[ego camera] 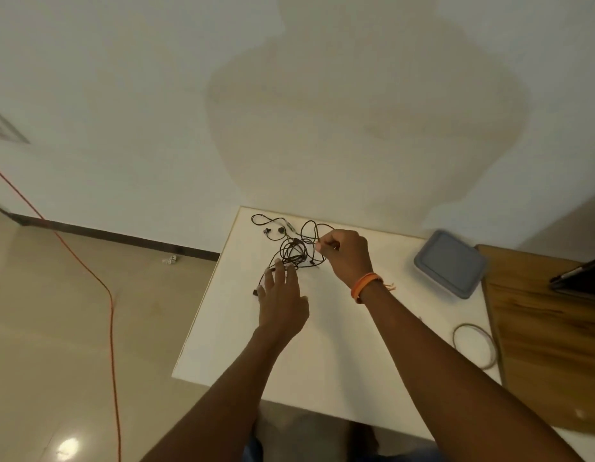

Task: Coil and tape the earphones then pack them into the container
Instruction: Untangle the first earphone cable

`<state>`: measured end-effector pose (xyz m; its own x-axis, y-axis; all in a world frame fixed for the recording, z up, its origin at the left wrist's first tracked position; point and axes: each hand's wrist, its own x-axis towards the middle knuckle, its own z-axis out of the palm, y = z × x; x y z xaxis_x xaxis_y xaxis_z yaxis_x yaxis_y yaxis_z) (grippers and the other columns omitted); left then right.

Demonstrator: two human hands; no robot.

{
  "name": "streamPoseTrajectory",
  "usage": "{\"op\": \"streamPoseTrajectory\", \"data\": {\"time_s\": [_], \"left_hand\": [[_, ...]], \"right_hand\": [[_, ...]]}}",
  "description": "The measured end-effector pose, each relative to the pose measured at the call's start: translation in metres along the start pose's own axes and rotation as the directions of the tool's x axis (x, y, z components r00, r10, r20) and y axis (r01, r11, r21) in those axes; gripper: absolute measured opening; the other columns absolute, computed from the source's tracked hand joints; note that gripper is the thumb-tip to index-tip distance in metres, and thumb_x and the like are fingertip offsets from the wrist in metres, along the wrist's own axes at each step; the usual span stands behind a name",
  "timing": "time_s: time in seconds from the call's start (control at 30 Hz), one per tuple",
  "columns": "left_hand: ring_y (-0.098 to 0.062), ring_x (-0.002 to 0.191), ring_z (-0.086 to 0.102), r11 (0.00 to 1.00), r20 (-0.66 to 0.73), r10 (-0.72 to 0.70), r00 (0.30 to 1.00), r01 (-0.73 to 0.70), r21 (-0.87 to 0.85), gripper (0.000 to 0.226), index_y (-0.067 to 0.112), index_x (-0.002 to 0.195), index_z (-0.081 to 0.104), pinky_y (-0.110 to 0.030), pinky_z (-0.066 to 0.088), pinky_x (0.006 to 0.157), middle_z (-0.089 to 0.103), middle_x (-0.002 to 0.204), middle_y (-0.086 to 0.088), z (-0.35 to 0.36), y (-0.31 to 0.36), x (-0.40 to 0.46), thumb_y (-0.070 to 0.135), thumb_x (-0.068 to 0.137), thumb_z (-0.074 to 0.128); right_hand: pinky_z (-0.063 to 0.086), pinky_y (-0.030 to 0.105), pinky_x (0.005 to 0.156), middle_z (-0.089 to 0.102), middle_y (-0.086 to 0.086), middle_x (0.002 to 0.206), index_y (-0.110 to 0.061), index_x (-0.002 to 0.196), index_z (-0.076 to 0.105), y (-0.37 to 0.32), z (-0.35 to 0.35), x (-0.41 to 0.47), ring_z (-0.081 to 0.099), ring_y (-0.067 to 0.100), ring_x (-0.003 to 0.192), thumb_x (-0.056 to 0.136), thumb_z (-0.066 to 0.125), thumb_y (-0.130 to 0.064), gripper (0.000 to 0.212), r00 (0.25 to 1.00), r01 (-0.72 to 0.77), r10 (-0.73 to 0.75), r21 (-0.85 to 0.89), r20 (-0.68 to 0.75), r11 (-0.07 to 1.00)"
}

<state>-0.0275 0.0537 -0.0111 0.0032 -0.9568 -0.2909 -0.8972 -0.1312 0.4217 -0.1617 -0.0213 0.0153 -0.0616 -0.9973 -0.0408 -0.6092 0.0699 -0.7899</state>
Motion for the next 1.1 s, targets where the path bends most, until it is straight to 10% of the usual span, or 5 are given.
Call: {"op": "streamPoseTrajectory", "data": {"time_s": [0.23,0.4,0.73,0.93,1.1], "left_hand": [[-0.011,0.112,0.053,0.652,-0.006,-0.285,0.959,0.189,-0.734,0.032,0.021,0.126,0.058,-0.027,0.043,0.097,0.055,0.128,0.007,-0.010,0.023,-0.061,0.028,0.095,0.060],[-0.020,0.097,0.067,0.090,0.425,-0.308,0.851,0.471,-0.878,0.032,0.019,0.102,0.064,-0.039,0.053,0.089,0.070,0.100,-0.001,-0.018,0.034,-0.049,0.043,0.103,0.042],[-0.016,0.063,0.060,0.296,0.401,-0.330,0.855,0.497,-0.816,0.017,0.010,0.101,0.065,-0.027,0.049,0.059,0.065,0.085,-0.005,-0.006,0.010,-0.010,0.013,0.099,0.049],[-0.025,0.094,0.065,0.399,0.204,-0.475,0.856,0.416,-0.817,0.023,0.010,0.117,0.054,-0.034,0.055,0.075,0.063,0.112,-0.012,-0.002,-0.011,0.001,0.018,0.096,0.050],[-0.024,0.083,0.055,0.316,0.299,-0.390,0.871,0.432,-0.845,0.023,0.017,0.118,0.043,-0.040,0.053,0.080,0.051,0.080,0.001,-0.010,-0.019,0.011,0.020,0.098,0.054]], "right_hand": [[0.054,0.034,0.074,0.073,0.008,0.095,-0.013,0.110,0.066,-0.010,-0.002,-0.039,0.068,0.029,0.090,0.096,0.055,-0.013,0.018,0.988,0.139,-0.154,-0.518,0.014,0.844],[0.052,0.013,0.072,0.072,-0.010,0.083,-0.018,0.101,0.074,-0.007,0.003,-0.085,0.067,0.000,0.077,0.085,0.070,-0.012,0.017,1.000,-0.017,0.017,0.002,0.000,1.000],[0.047,0.015,0.067,0.072,-0.005,0.081,-0.014,0.081,0.072,0.016,0.007,-0.061,0.069,0.012,0.076,0.086,0.059,-0.007,0.015,0.976,-0.130,0.154,0.160,-0.152,0.979],[0.045,0.035,0.088,0.042,0.010,0.140,-0.013,0.137,0.043,0.036,0.052,-0.001,0.055,0.030,0.113,0.092,0.061,-0.017,0.049,0.996,-0.088,0.079,-0.280,-0.043,0.956],[0.041,0.029,0.067,0.064,0.013,0.089,-0.006,0.079,0.066,0.046,0.057,0.019,0.062,0.030,0.082,0.096,0.054,-0.017,0.024,0.997,-0.070,0.051,-0.339,-0.063,0.938]]}}
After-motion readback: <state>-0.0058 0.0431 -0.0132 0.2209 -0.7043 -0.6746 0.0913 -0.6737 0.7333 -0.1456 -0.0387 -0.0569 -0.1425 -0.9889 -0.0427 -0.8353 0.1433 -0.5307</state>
